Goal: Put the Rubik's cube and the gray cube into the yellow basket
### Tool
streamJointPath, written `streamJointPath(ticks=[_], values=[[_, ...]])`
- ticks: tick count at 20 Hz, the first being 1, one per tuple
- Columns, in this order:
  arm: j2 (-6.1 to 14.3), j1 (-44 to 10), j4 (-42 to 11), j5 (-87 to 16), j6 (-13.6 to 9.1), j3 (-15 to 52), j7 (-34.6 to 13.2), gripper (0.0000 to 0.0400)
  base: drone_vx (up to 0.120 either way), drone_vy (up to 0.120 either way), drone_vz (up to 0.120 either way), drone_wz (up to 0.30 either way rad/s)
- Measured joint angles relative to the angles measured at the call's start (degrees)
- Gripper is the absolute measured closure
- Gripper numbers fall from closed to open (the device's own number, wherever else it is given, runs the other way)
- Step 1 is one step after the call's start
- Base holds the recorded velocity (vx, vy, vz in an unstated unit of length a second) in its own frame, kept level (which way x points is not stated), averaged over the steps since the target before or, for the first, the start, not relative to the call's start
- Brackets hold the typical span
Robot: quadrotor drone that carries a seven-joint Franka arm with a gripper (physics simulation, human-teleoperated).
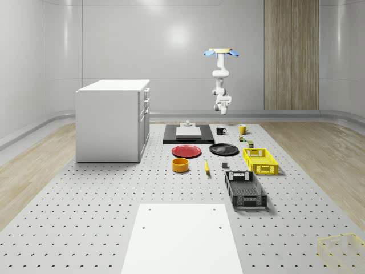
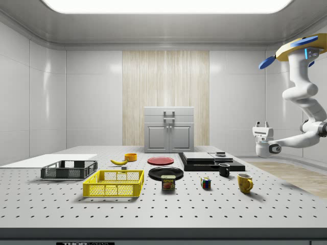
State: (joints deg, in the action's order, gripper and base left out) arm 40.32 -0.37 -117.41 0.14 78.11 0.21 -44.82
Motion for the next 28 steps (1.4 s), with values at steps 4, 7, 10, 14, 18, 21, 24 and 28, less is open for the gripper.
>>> streamJointPath(ticks=[4, 7, 10, 14, 18, 21, 24, 28], values=[[-0.1, 0.0, 0.3, 0.0, -0.1, 0.0, 0.0, 0.0000, 0.120, 0.120, 0.000, 0.000], [0.0, -0.1, 0.4, 0.0, 0.0, 0.0, 0.0, 0.0000, 0.120, 0.120, 0.000, 0.000], [0.0, -0.1, 0.4, 0.0, 0.1, 0.1, 0.0, 0.0000, 0.120, 0.120, 0.000, 0.000], [0.1, -0.1, 0.3, 0.0, 0.2, 0.1, 0.0, 0.0000, 0.120, 0.120, 0.000, 0.000], [0.2, -0.1, 0.2, 0.0, 0.4, 0.1, 0.0, 0.0000, 0.120, 0.120, 0.000, 0.000], [0.3, -0.2, 0.1, -0.1, 0.5, 0.2, 0.0, 0.0000, 0.120, 0.120, 0.000, 0.000], [0.4, -0.2, 0.0, -0.2, 0.6, 0.2, 0.0, 0.0000, 0.120, 0.120, 0.000, 0.000], [0.5, -0.3, -0.1, -0.4, 0.8, 0.4, 0.0, 0.0000, 0.120, 0.120, 0.000, 0.000]])
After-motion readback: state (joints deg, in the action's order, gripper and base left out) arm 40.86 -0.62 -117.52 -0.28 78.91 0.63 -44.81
